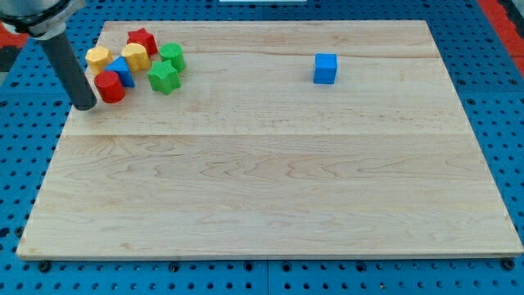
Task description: Place the red circle in between triangle and green star
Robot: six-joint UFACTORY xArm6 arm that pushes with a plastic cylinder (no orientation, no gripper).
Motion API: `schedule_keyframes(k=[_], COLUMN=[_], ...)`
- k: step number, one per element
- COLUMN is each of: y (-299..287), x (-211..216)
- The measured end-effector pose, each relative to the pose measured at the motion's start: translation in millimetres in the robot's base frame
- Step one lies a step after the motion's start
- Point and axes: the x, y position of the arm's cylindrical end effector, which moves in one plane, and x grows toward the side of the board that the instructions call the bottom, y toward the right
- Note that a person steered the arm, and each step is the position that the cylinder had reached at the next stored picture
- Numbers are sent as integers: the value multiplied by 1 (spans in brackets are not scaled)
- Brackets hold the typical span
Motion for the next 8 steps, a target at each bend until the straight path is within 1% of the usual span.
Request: schedule_keyframes(k=[1, 3, 4, 5, 6, 8], y=[7, 51, 45, -28, -31, 39], x=[0, 0, 5, -10, -16, -16])
